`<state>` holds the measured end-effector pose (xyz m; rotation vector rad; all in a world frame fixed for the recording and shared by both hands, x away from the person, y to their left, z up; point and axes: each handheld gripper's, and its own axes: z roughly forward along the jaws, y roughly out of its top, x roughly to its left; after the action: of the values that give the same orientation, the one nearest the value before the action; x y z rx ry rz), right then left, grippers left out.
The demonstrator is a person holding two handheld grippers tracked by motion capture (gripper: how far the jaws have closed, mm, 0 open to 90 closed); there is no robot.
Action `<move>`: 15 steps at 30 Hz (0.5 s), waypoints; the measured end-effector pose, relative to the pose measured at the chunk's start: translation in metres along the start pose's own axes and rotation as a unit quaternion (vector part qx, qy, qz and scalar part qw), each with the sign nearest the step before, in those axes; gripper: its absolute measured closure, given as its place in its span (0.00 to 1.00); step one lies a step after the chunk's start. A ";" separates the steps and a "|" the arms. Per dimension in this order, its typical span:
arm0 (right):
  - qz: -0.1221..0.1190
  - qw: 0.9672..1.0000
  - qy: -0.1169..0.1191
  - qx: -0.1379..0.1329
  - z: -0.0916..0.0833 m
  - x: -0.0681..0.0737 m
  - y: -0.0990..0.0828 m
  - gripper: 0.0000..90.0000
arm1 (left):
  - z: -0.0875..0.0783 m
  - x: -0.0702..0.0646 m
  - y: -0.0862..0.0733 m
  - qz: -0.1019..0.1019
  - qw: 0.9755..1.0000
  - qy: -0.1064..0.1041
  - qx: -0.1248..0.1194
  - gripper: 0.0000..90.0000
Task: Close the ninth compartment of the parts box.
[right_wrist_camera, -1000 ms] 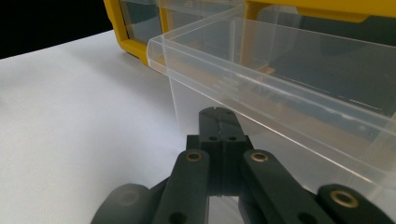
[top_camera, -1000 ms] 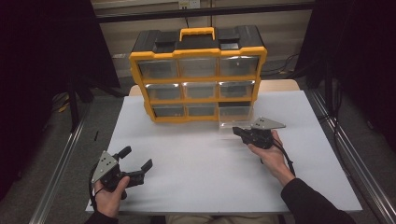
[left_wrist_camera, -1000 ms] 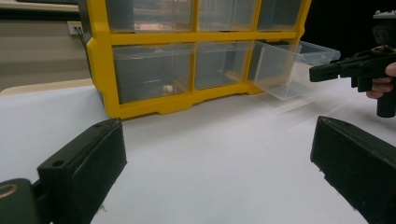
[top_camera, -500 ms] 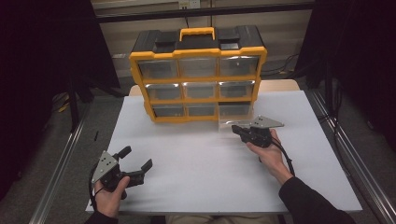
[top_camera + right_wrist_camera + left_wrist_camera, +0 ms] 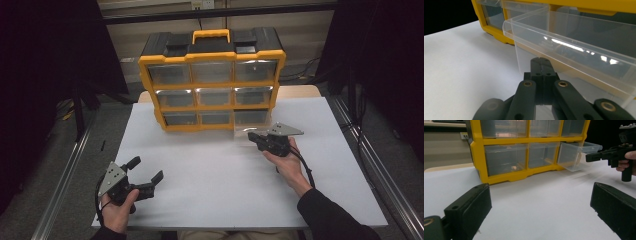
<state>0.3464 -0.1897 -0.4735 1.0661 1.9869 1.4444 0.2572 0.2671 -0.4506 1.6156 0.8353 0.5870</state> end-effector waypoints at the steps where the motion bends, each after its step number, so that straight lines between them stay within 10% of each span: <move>1: 0.000 1.000 -0.002 -0.001 0.001 0.000 0.000 1.00 | 0.000 0.000 0.000 -0.001 1.000 0.000 0.001 0.04; 15: 0.003 1.000 -0.006 -0.005 0.006 -0.001 0.000 1.00 | 0.000 0.000 0.000 0.000 1.000 0.000 0.003 0.04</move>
<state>0.3515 -0.1870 -0.4754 1.0745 1.9667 1.4464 0.2575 0.2671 -0.4510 1.6215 0.8371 0.5843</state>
